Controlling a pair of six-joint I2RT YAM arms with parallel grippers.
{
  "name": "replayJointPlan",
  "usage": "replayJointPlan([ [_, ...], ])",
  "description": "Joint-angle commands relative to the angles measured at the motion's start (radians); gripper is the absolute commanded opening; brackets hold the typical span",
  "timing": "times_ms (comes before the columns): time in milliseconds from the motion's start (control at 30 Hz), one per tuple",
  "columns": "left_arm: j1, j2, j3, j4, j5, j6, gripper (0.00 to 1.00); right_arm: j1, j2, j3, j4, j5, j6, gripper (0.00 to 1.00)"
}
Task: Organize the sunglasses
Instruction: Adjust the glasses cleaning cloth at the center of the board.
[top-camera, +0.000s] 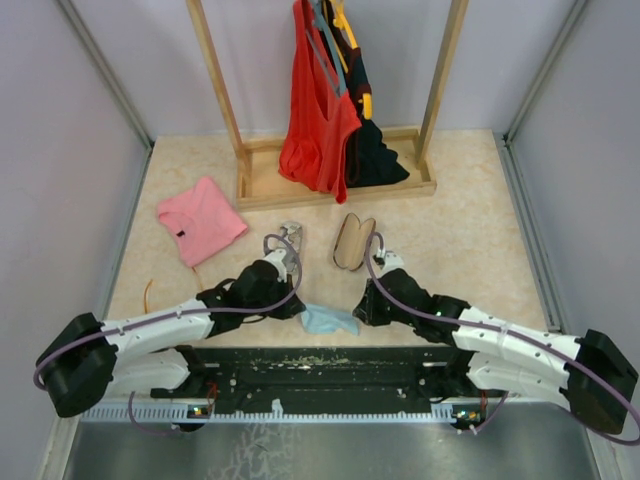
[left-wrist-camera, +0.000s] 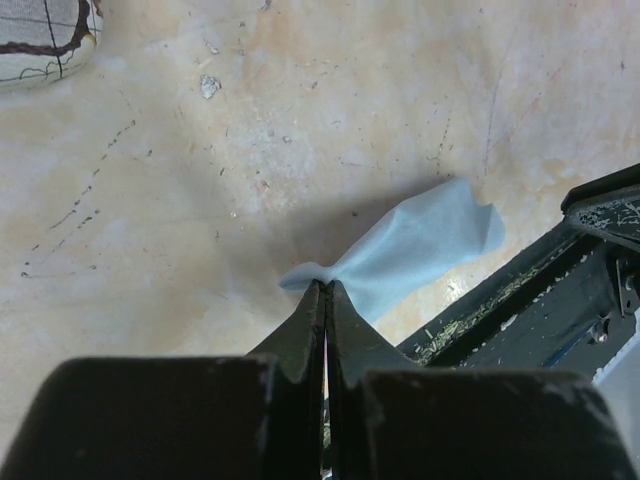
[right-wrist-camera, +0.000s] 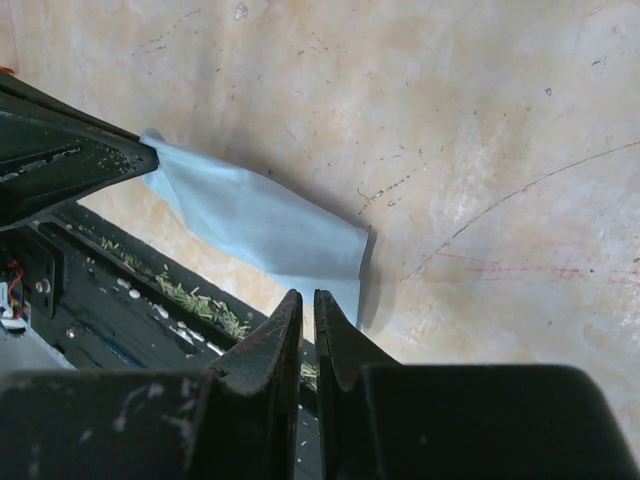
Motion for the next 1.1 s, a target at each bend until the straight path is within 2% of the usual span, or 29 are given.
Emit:
replayJointPlan([
  [0,0.004,-0.029,0.020,0.030,0.013,0.027,0.00,0.012,-0.050,0.018,0.026,0.017,0.008,0.10],
  [133,0.004,0.000,0.020,0.034,0.004,0.031,0.00,0.012,-0.066,0.009,0.022,0.046,0.022,0.13],
  [333,0.004,0.037,0.021,0.048,-0.041,0.028,0.00,0.012,-0.049,-0.010,0.018,0.080,0.057,0.42],
  [400,0.005,0.046,0.043,-0.001,-0.111,0.009,0.00,0.011,-0.022,0.003,0.004,0.088,0.061,0.47],
  [467,0.006,0.058,0.067,-0.060,-0.167,-0.012,0.00,0.011,0.010,0.019,-0.012,0.097,0.063,0.48],
  [567,0.005,0.060,0.070,-0.104,-0.179,-0.014,0.00,0.011,0.057,0.037,-0.003,0.083,0.069,0.48],
  [767,0.005,0.035,0.010,-0.105,-0.167,-0.031,0.00,0.010,0.152,0.055,0.046,0.014,0.081,0.49],
  [900,0.006,0.036,-0.014,-0.088,-0.177,-0.047,0.00,0.010,0.158,0.018,0.142,-0.031,0.108,0.50],
  [1067,0.008,0.078,0.015,-0.092,-0.234,-0.053,0.00,0.009,0.167,0.004,0.175,0.010,0.090,0.50],
])
